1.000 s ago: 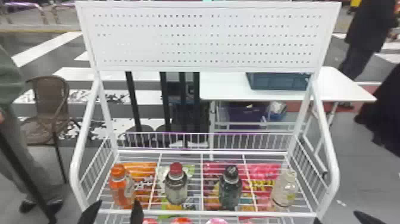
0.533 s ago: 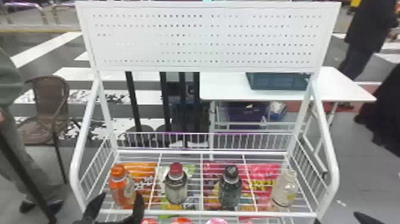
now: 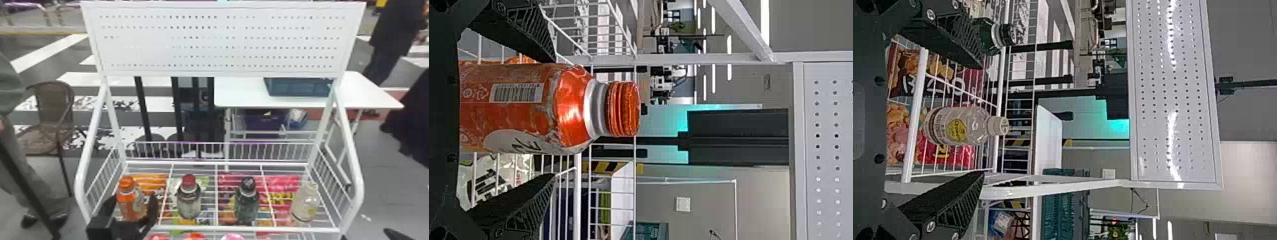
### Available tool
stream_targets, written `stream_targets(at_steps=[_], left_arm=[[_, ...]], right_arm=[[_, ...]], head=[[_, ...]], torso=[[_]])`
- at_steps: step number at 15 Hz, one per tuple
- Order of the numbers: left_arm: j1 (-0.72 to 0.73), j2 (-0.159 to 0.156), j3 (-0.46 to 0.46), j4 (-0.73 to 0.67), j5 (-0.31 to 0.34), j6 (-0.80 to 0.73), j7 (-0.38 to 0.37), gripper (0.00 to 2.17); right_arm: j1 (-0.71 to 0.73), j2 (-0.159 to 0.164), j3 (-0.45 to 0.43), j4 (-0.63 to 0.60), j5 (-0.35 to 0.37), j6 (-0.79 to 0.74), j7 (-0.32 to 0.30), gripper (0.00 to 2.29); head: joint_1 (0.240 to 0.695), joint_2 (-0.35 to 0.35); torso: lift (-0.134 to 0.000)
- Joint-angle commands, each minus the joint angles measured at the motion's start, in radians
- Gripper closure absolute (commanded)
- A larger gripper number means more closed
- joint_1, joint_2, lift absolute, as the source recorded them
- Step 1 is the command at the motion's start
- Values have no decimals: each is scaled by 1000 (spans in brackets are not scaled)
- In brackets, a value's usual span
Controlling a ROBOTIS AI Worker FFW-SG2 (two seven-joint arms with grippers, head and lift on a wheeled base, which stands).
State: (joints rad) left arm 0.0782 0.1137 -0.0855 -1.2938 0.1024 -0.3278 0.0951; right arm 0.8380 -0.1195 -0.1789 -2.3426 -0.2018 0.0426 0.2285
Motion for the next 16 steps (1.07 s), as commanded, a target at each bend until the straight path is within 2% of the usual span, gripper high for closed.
stream_targets(at_steps=[1,4,9,11,16], left_arm=[[-38,0,-3,50,-3,-10,0,134],[-35,1,-3,45,0,-10,2,515],[6,8,-2,-13,-1,-7,9,522],[49,12,-2,-104,-1,26,12,522],[265,32,27,-527,-50,217,14,522]], right_arm=[[3,0,-7,2,-2,3,0,147],[1,0,-7,5,1,0,0,147],[0,-5,-7,0,1,0,0,147],[0,-8,-7,2,1,0,-1,147],[-4,-14,1,3,-1,3,-1,147]], head=[[499,0],[499,0],[499,0],[499,0],[499,0]], torso=[[0],[0],[0],[0],[0]])
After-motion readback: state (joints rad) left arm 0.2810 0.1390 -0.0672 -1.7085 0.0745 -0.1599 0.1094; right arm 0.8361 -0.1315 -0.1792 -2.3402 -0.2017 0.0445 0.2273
